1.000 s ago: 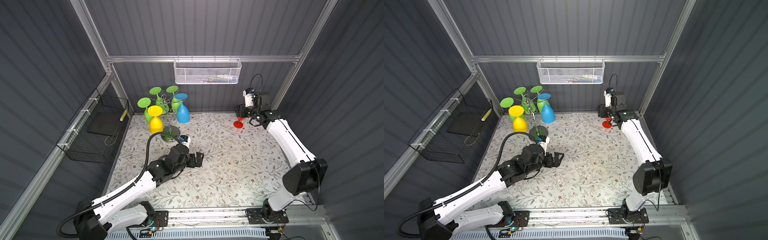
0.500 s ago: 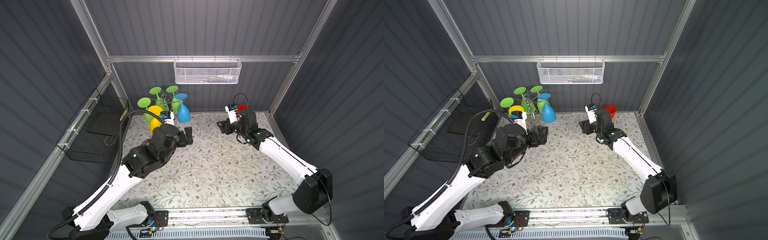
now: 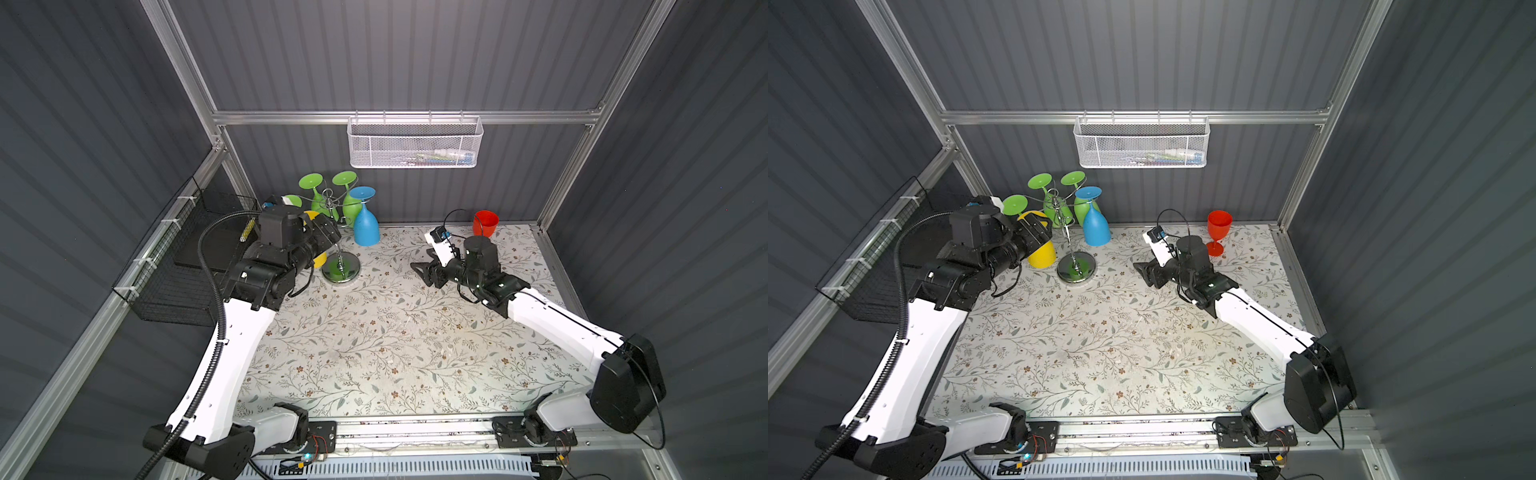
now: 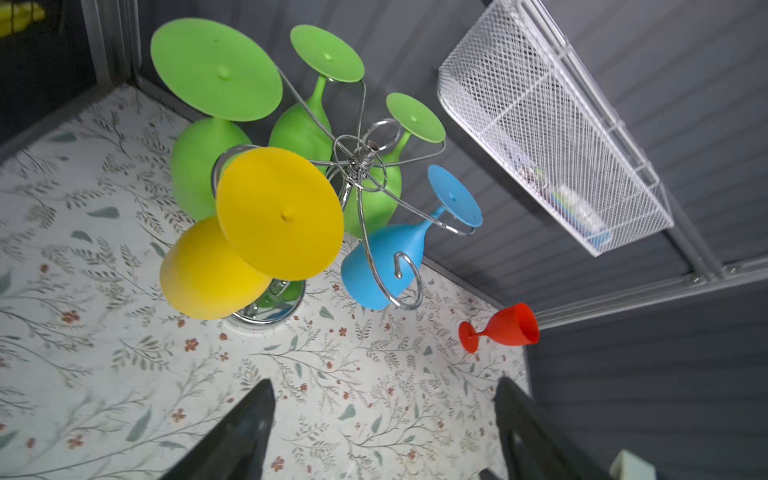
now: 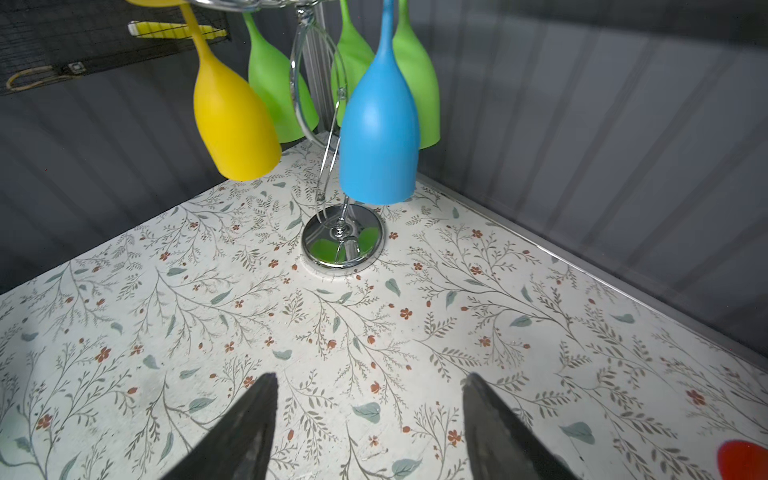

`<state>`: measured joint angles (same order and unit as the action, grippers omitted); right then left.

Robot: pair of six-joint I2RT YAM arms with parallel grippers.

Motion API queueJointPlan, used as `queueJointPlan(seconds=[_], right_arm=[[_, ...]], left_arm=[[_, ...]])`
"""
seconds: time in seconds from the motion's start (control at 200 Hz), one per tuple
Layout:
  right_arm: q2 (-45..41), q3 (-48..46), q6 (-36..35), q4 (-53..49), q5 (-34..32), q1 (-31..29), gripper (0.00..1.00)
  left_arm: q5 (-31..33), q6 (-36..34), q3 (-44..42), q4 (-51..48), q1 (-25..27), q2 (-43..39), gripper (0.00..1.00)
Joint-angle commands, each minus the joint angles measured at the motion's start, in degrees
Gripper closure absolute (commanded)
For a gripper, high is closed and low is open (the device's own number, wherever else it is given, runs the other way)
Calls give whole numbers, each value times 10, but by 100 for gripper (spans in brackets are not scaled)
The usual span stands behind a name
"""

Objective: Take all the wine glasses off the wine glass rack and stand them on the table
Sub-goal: 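Move the left gripper toward the yellow glass while the right gripper withdraws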

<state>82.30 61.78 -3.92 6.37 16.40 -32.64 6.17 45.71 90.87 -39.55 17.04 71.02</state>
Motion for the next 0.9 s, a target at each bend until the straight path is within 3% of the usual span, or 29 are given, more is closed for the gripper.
queueJointPlan(seconds=[0.0,0.06,0.35,0.896], right_arm=[[-16,-9,-15,64,23,-9,29],[-17,-13,-15,73,50,-13,30],[-29,-45,-9,116,54,-37,30],[-49,-66,14,144,69,-55,30]], left_arm=[[-79,68,-24,52,-23,-5,23],[-80,83,-39,68,-29,-9,25],[-52,154,-90,94,-45,-22,38],[0,238,-181,212,-47,-40,43]])
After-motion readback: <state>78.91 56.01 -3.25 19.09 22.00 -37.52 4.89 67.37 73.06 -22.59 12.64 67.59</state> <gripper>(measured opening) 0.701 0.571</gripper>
